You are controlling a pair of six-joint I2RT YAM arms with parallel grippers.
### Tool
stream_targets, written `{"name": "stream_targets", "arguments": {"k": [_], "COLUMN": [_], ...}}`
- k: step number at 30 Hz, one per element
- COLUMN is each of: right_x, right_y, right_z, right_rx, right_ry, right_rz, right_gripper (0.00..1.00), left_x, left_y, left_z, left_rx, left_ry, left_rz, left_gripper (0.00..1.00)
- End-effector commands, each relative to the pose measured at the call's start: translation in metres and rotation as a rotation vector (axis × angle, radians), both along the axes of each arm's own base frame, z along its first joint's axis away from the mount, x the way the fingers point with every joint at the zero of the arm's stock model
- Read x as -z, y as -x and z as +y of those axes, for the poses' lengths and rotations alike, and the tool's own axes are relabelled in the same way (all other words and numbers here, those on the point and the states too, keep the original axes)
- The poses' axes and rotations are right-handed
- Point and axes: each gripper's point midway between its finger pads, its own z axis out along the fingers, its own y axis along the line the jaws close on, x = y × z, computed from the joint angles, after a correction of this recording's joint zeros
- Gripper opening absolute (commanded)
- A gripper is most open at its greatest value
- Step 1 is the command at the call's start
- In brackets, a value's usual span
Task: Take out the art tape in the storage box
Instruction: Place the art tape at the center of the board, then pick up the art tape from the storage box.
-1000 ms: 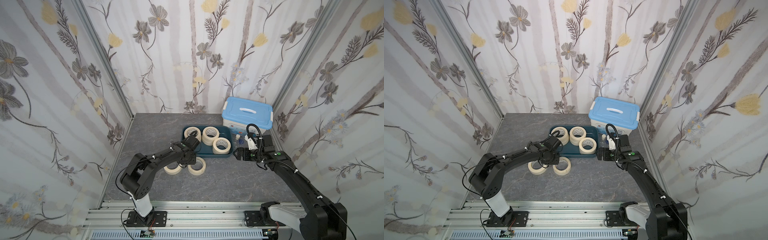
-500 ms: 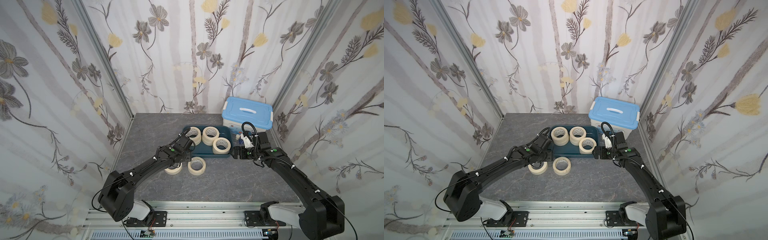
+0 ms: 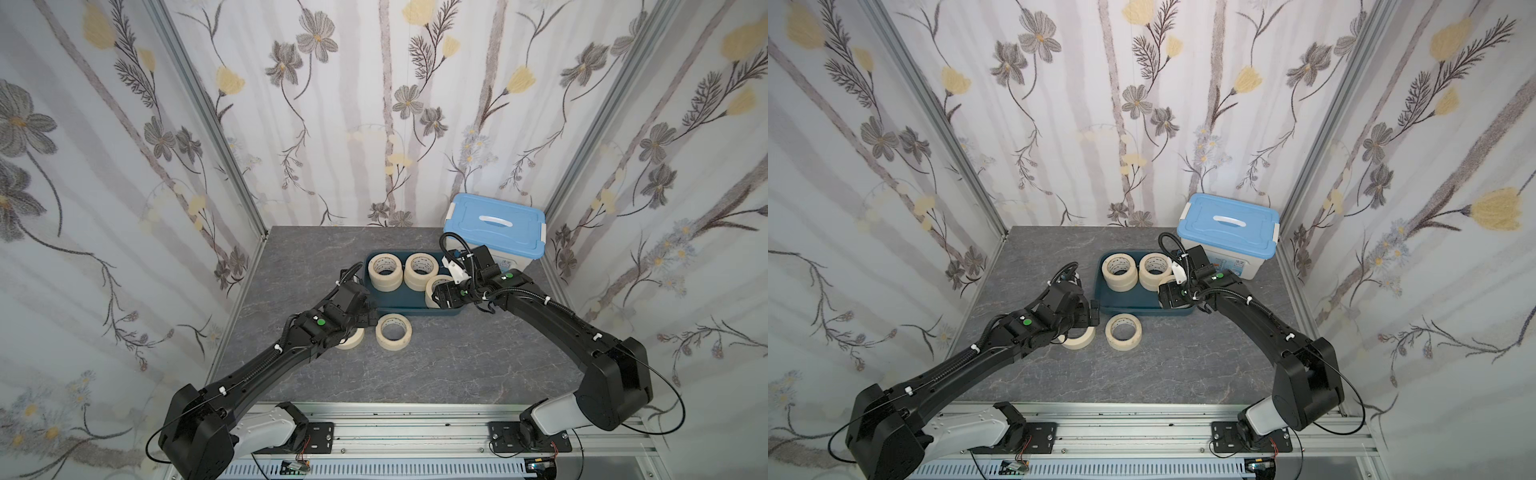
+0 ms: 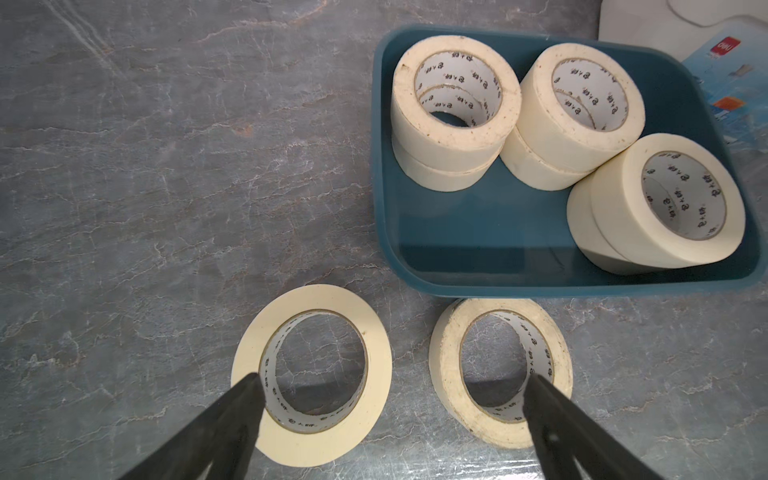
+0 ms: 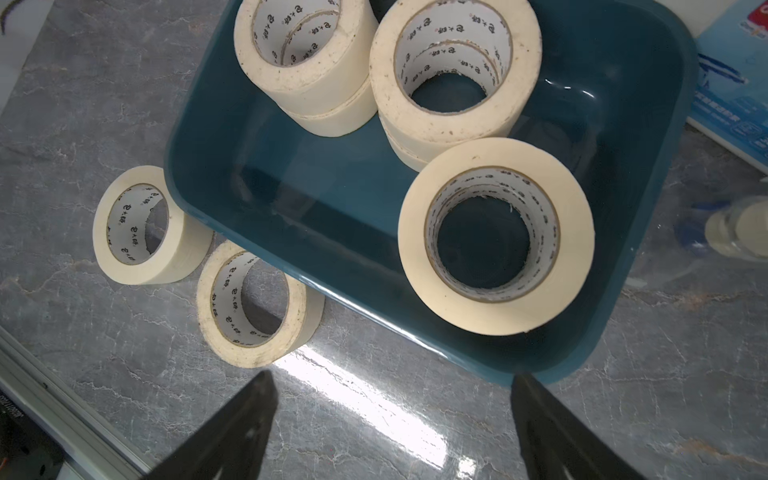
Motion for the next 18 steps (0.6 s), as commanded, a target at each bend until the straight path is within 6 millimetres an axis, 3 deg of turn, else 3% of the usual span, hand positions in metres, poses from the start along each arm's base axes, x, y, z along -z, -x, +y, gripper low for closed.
{"name": "stream_targets", "arguments": {"k": [1,10,18], "right_x": [0.008,0.041,0.062], "right_y": [-0.006,-0.029,-0.037], "right_z": [0.000,0.013,0.019], "right_rx": [-0.014,-0.051,-0.070], "right_ry": [0.073,0.186,0.248], "right_rz": [0.012,0.059,0.083], "right_gripper": [0.85,0.76,0.68], "left_x": [-0.012,-0.024,-0.031], "left_y": [-0.002,0.015,0.026], "left_z": [0.008,0.029,0.049], "left_rx": [-0.030,-0.075,-0.126], "left_ry": [0.002,0.030,0.034], "left_rz": [-0.060,-0.100,-0.149], "left_gripper": [1.00,1.00,1.00]}}
